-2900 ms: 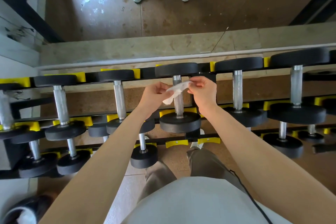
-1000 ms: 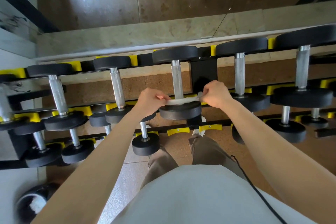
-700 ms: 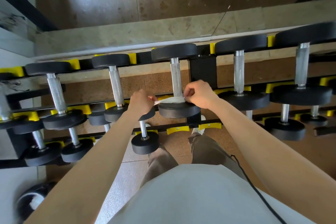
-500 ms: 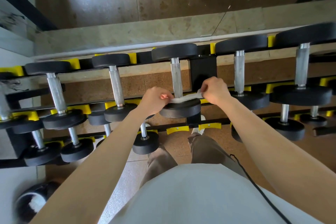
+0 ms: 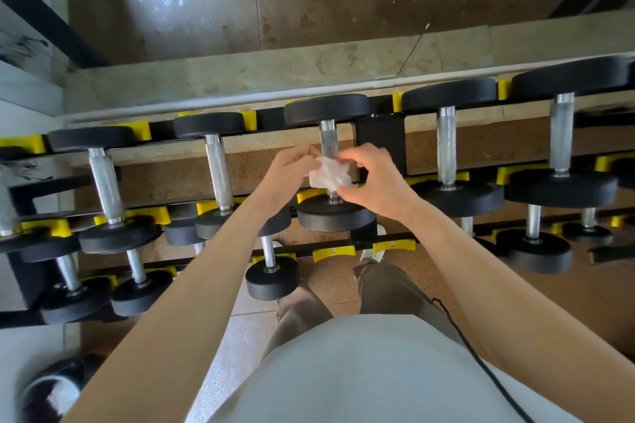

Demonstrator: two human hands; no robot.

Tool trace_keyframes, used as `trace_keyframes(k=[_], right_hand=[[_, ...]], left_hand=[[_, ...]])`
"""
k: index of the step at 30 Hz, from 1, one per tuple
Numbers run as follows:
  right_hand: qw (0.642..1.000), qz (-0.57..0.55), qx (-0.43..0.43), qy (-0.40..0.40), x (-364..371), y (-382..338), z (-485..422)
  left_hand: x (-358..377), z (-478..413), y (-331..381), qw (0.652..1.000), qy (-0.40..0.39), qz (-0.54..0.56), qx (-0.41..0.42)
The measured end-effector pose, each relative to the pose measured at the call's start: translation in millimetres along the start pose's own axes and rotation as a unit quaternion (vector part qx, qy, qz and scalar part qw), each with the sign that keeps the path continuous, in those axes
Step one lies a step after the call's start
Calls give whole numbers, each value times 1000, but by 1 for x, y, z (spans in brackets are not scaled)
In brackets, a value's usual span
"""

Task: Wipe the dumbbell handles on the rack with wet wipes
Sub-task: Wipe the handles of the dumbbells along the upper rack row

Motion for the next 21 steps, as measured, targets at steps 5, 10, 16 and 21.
trace_keyframes(k=[5, 10, 16, 21], right_hand=[[996, -82, 35, 18, -11, 0, -8], [944, -224, 173, 172, -47, 55, -4], [854, -334, 307, 257, -20, 87, -18], [765, -503, 357, 186, 35, 77, -47]], left_hand=[[4, -4, 15, 998, -23, 58, 19], [-17, -35, -26, 989, 114, 66, -68], [-3, -64, -61, 957, 87, 199, -193], [20, -74, -72, 922, 7, 290, -258]])
Point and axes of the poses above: each hand's wrist, its own z-axis away from the middle knuckle, its own x-axis out of the palm, y = z × x, the point moved 10 cm from there along -z, towards the middle knuckle, and after that the axes turned 9 degrees about -x, right-handed, at the moved point
